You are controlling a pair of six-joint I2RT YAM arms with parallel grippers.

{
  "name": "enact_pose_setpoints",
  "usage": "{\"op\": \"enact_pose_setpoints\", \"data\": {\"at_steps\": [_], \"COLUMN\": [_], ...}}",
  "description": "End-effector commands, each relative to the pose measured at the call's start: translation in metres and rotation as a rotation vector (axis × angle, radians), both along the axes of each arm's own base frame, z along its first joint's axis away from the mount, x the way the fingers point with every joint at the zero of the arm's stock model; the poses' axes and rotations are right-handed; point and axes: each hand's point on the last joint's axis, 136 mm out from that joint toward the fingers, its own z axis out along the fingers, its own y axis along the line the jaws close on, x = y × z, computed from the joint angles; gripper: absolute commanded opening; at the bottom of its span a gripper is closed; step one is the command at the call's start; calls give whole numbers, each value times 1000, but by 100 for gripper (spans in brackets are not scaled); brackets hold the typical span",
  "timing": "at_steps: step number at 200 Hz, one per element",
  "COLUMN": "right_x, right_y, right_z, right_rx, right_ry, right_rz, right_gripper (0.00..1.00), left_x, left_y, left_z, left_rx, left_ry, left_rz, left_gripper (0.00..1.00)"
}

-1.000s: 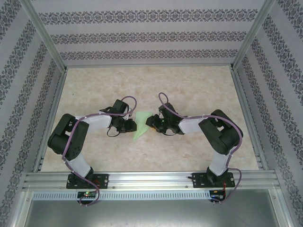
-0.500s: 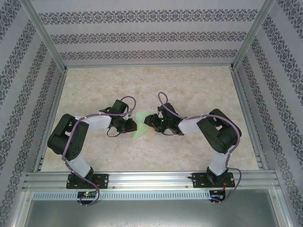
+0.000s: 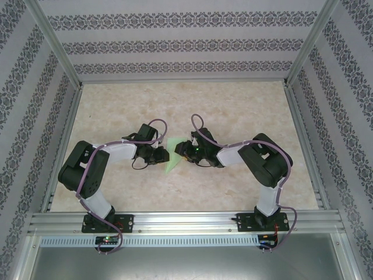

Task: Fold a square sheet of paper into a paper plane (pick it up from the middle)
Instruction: Turn over the paper at the center of the table.

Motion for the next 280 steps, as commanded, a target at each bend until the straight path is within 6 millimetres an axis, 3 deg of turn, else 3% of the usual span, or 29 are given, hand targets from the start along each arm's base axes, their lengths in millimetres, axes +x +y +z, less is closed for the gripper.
{"op": "enact_pose_setpoints", "data": {"at_steps": [1, 95, 131, 154, 173, 197, 253, 266, 280], "right_x": [5, 7, 7, 7, 5, 0, -15, -18, -21], "right_y": [10, 16, 14, 5, -13, -52, -166, -178, -178], "right_z": [4, -4, 5, 19, 30, 52, 105, 112, 111], "right_rx": [11, -23, -54, -126, -247, -464, -1162, -1289, -1379], "right_ry": [-26, -23, -42, -78, -106, -162, -186, -175, -173], "right_rz": [17, 39, 55, 66, 78, 83, 115, 141, 191], "right_gripper": [38, 15, 2, 2, 2, 3, 6, 4, 3], "left_x": [-35, -34, -30, -25, -20, -12, -5, -6, -9], "left_y": [-24, -25, -23, -20, -16, 4, 68, 82, 97], "left_z": [-13, -8, 2, 19, 40, 65, 95, 99, 102], "left_rx": [-83, -90, -87, -92, -108, -50, 139, 171, 218], "left_ry": [113, 95, 62, -3, -91, -214, -411, -433, -450], "left_rz": [-92, -95, -85, -61, -20, 60, 293, 348, 400], "left_gripper": [24, 24, 25, 26, 32, 36, 37, 37, 37]}}
